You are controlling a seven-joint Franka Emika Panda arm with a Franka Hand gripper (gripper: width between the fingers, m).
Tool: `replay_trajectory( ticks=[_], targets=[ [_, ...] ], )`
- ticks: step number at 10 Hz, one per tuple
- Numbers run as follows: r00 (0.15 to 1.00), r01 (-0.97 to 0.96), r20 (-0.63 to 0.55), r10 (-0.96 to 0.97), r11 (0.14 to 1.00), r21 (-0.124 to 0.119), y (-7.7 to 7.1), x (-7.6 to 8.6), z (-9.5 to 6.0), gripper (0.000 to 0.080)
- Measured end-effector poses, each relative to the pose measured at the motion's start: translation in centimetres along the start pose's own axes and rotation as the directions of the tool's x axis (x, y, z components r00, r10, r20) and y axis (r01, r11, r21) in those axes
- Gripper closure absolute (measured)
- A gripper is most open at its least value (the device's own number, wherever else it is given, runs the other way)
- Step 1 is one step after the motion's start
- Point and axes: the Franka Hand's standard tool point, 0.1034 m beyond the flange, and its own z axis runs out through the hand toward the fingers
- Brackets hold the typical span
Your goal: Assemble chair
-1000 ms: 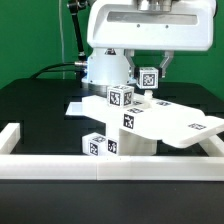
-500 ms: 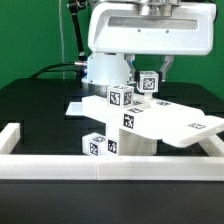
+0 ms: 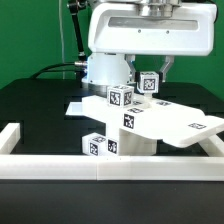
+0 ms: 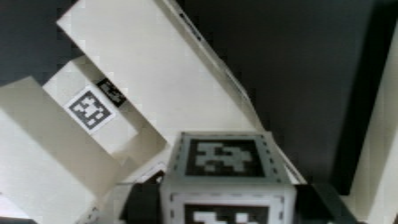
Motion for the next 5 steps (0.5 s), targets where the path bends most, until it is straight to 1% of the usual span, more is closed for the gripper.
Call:
replay_trajectory(
  ticks=[5],
  targets=[
    [1.0,0.0,0.003,0.0,1.0,0.0,-0.04,-0.13,0.13,0.0511]
  ],
)
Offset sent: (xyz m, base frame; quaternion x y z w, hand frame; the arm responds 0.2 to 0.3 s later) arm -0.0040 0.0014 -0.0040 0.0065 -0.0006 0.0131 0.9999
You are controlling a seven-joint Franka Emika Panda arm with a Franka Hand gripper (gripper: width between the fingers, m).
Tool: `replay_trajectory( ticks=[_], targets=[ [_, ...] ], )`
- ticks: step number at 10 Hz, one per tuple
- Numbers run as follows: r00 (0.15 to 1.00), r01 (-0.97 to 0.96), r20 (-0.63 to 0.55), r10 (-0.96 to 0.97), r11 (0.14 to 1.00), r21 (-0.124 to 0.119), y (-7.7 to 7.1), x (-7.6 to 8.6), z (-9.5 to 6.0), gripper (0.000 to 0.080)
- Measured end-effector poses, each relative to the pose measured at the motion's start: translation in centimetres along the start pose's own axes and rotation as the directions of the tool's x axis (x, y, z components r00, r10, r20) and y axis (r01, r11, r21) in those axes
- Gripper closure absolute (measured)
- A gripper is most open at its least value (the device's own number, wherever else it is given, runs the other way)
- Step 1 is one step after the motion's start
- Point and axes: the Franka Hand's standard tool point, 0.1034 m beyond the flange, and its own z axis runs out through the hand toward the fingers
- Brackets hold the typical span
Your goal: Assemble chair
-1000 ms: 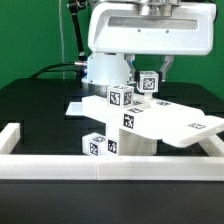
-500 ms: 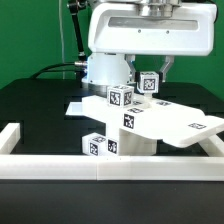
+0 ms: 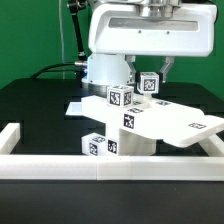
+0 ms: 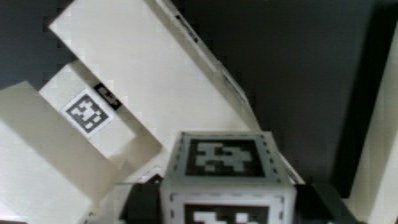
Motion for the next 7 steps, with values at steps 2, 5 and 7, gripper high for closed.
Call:
replay_trajectory(
  ticks=[2,5,7],
  targets=[
    [1.0,0.0,0.0,0.0,1.0,0.0,0.0,-0.01,0.01,0.051],
    [1.0,0.0,0.005,0.0,1.0,-0.004,0.1,-0.22,0.52,0.051],
    [1.0,-0.001,0.004,0.001,1.0,-0.006,0.21,-0.22,0.74,0.051]
  ],
)
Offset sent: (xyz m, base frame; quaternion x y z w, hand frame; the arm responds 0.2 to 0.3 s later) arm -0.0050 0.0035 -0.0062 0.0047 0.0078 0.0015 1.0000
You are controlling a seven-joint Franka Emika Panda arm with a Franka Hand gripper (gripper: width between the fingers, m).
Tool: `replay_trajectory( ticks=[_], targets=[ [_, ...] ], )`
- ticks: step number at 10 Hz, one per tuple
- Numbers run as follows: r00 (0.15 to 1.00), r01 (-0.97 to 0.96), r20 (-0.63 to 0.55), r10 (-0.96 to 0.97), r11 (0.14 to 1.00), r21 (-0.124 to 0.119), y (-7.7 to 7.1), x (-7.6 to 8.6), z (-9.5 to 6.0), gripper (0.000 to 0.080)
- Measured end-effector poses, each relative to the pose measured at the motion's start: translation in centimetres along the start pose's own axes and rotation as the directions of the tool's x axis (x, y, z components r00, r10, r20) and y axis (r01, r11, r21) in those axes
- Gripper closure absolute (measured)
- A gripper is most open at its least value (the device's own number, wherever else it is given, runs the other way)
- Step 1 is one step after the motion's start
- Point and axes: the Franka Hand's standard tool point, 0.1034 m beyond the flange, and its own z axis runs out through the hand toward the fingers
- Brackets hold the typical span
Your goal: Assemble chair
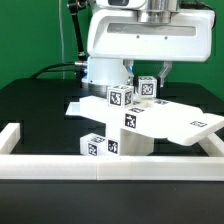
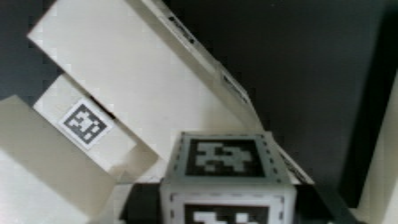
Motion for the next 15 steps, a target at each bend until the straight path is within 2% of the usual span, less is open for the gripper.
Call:
replay_trajectory(
  ticks=[13,15],
  targets=[
    [0.999,-0.035,0.0,0.035,0.999,0.0,0.01,0.0,0.0,0.0509],
    [0.984,-0.176,0.0,0.176,0.984,0.003,-0.06,0.0,0.0,0.0509]
  ],
)
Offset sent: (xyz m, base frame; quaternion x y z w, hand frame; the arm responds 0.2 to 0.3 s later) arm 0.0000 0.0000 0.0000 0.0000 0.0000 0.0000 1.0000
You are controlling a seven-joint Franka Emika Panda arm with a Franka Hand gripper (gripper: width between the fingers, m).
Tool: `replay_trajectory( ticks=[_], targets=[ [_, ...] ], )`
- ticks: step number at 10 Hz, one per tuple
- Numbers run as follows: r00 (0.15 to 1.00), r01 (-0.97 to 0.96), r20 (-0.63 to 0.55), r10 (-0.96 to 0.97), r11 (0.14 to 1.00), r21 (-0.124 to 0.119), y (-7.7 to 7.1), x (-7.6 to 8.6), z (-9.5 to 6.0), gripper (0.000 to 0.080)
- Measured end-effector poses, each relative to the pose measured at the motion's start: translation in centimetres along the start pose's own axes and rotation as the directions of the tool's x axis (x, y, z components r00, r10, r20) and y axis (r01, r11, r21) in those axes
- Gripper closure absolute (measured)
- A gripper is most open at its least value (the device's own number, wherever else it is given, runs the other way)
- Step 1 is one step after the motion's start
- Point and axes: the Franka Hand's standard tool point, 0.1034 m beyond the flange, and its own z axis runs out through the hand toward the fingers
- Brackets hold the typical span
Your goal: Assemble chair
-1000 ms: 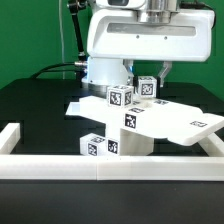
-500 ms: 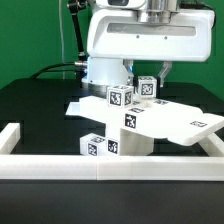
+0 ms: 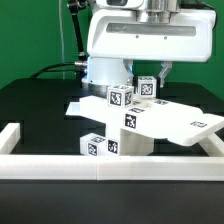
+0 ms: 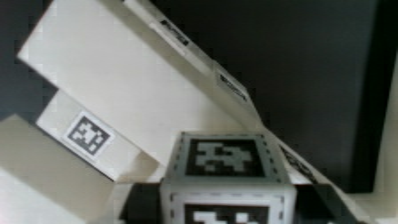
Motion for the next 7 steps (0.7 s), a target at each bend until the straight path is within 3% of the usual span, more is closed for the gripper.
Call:
replay_trajectory(
  ticks=[2,4,7],
  targets=[
    [0.989,-0.147,0.001,0.147,0.989,0.002,-0.02,-0.02,0.01,0.0509],
    [0.927,-0.376,0.004,0.376,0.927,0.008,-0.07,-0.03,0.02,0.0509],
    [0.744,-0.668,0.022,0.667,0.744,0.026,-0.25,-0.04,0.05,0.0509]
  ],
)
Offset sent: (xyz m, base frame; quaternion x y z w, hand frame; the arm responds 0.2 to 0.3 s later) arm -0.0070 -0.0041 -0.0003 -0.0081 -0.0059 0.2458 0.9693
